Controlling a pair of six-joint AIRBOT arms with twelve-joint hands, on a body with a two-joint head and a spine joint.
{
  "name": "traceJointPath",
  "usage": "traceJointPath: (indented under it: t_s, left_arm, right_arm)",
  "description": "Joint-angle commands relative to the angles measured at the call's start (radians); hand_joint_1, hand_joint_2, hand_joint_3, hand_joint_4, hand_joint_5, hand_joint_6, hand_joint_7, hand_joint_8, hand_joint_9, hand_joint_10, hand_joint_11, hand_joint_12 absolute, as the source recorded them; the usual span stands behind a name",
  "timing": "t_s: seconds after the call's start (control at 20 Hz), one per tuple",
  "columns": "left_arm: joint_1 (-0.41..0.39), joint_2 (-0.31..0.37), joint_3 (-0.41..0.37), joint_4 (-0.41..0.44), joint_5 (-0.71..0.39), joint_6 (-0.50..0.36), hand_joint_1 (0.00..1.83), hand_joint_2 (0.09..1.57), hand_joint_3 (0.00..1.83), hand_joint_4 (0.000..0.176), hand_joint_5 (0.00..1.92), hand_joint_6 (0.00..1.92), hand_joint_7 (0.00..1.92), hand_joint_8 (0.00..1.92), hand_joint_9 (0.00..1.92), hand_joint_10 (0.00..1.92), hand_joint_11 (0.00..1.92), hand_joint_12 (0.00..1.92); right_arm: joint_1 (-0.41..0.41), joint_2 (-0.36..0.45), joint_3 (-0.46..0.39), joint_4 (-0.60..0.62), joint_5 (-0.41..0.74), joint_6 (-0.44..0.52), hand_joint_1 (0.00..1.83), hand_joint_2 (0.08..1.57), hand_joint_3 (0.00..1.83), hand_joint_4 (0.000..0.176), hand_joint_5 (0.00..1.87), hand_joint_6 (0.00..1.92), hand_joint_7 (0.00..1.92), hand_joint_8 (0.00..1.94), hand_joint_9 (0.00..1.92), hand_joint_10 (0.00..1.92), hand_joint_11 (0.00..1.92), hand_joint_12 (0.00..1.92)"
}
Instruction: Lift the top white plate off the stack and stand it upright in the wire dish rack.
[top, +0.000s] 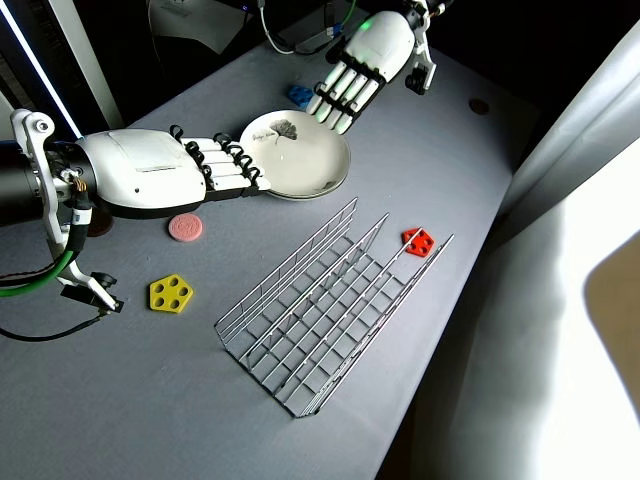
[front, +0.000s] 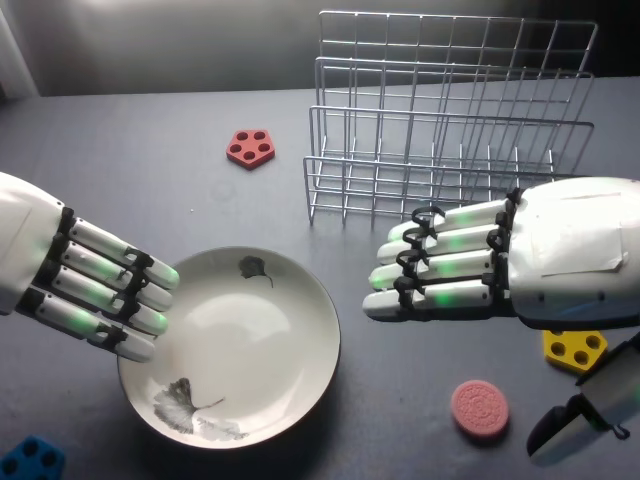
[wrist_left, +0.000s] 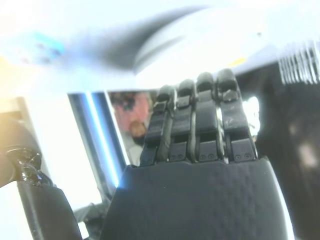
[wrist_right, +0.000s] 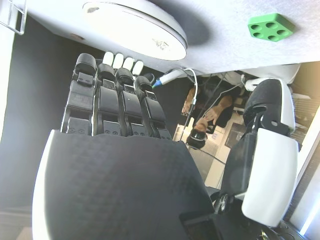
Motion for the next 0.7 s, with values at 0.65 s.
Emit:
traceJointPath:
  t_s: [0.65]
  left_arm:
    - [0.013, -0.024, -0.006, -0.053, -0.003, 0.041, 0.27, 0.85, 0.00, 0.000, 0.00, 0.00, 0.01, 0.00, 0.03, 0.01, 0.05, 0.03]
  right_arm:
    - [-0.008, 0.003, -0.010, 0.046, 0.061, -0.028, 0.50, 0.88, 0.00, 0.000, 0.00, 0.00, 0.00, 0.00, 0.03, 0.01, 0.07, 0.04]
